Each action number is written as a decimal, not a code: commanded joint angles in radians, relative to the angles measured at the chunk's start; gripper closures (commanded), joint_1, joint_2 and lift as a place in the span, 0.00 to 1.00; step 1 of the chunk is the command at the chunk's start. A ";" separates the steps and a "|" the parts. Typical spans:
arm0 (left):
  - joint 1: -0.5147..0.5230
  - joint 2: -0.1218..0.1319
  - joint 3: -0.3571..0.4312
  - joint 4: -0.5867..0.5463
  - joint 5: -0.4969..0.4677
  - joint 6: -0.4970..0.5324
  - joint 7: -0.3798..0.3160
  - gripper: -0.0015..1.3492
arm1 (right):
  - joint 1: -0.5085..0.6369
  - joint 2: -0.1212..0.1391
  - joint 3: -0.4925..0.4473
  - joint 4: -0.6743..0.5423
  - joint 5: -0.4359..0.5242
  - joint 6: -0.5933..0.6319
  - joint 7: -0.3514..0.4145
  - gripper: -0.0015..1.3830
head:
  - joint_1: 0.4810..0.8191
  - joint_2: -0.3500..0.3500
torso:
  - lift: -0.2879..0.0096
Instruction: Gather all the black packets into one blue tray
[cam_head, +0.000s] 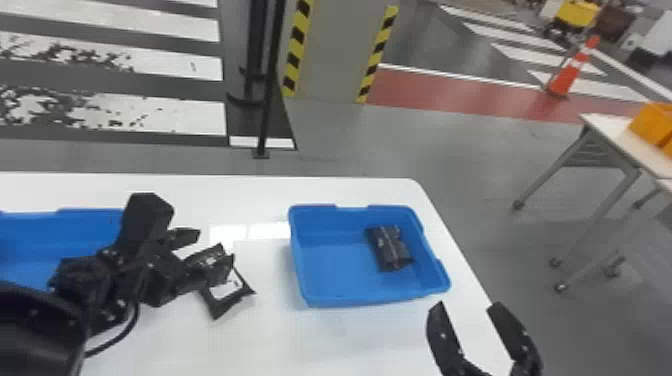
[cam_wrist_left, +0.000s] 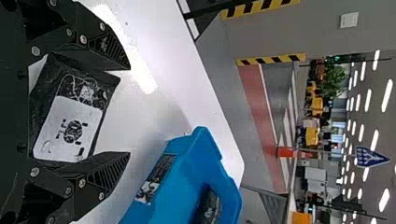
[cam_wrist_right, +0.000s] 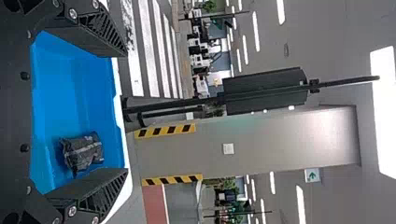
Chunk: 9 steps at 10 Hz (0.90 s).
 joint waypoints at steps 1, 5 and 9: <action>-0.065 0.000 -0.045 0.093 -0.010 0.054 0.001 0.30 | -0.007 0.001 0.006 0.008 -0.004 0.000 0.000 0.11 | 0.63 0.00 | 0.60; -0.143 -0.006 -0.096 0.260 -0.016 0.056 0.007 0.26 | -0.024 0.001 0.014 0.020 -0.006 0.000 0.005 0.11 | 0.63 0.00 | 0.60; -0.161 -0.014 -0.092 0.312 -0.049 0.061 0.025 0.82 | -0.022 0.001 0.016 0.030 -0.024 0.000 0.006 0.11 | 0.63 0.00 | 0.60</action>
